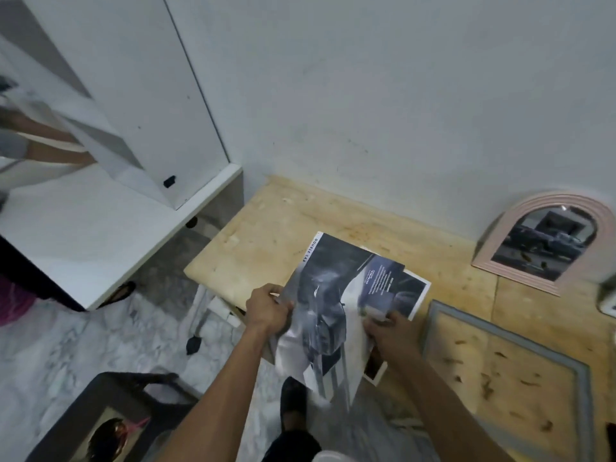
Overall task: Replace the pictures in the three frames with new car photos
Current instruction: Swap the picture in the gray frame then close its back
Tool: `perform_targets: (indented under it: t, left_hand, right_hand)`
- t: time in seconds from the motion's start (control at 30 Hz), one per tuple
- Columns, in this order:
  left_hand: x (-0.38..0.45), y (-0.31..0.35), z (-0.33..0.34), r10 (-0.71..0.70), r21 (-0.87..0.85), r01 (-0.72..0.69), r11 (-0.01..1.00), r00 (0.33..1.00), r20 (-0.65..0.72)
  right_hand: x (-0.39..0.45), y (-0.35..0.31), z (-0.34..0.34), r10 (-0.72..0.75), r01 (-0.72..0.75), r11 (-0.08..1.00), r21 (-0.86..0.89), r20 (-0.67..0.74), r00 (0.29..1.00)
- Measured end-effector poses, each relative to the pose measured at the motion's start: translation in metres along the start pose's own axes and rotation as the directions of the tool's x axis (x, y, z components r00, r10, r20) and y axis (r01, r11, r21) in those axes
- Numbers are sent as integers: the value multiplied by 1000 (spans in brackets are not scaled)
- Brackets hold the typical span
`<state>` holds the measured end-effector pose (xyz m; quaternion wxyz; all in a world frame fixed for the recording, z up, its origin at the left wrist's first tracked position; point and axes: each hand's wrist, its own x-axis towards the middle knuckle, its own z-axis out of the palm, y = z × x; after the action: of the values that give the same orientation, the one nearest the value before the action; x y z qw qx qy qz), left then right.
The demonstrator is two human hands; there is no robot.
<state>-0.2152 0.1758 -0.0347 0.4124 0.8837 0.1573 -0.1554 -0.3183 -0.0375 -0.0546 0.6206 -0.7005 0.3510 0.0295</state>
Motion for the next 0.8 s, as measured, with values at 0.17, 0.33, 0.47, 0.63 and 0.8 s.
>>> perform_targets:
  t: [0.17, 0.33, 0.47, 0.63, 0.8]
  left_hand:
    - [82, -12, -43, 10, 40, -9, 999, 1000, -13]
    - [153, -20, -67, 15, 91, -18, 996, 999, 30]
    - [188, -22, -70, 6, 93, -10, 996, 999, 44]
    - [222, -25, -57, -36, 121, 25, 992, 995, 90]
    - [235, -27, -42, 1, 256, -51, 965, 981, 193]
  right_hand:
    - [37, -25, 91, 167, -163, 985, 53, -90, 982]
    - [65, -46, 148, 184, -197, 978, -61, -178, 967]
    - [87, -48, 176, 134, -155, 977, -144, -149, 980]
    - [117, -44, 193, 155, -176, 972, -158, -139, 978]
    - [133, -37, 199, 219, -248, 956, -156, -179, 959]
